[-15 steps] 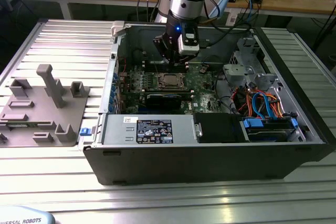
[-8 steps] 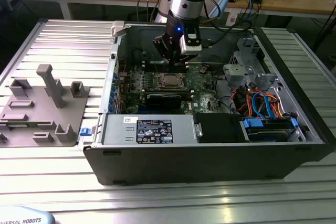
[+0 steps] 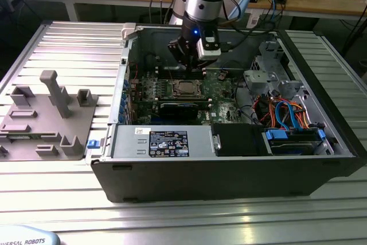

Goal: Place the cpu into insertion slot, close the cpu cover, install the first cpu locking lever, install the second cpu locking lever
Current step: 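Install the first cpu locking lever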

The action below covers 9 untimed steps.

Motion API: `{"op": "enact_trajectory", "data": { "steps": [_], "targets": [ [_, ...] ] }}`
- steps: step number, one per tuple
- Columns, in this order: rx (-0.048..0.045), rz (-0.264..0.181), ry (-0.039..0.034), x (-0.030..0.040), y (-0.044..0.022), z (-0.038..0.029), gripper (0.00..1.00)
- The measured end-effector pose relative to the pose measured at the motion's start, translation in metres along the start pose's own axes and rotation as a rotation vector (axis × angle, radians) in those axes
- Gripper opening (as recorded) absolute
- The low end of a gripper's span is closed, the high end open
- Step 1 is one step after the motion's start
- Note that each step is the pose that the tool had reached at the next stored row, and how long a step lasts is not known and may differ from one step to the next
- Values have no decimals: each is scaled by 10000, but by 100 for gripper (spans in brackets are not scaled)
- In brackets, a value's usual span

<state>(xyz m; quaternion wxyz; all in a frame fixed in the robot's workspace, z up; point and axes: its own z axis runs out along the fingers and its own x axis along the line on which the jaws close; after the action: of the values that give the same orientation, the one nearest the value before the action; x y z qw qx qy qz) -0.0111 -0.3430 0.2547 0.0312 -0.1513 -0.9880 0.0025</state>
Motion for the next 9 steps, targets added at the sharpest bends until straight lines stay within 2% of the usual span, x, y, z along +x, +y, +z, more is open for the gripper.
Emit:
{"op": "enact_trajectory", "data": {
  "steps": [1, 2, 3, 9],
  "targets": [
    [-39, 0, -124, 0, 0, 1, 11],
    [-97, 0, -309, 1, 0, 2, 11],
    [-141, -1, -441, 0, 0, 5, 11],
    [-151, -3, -466, 0, 0, 3, 11]
  ]
}}
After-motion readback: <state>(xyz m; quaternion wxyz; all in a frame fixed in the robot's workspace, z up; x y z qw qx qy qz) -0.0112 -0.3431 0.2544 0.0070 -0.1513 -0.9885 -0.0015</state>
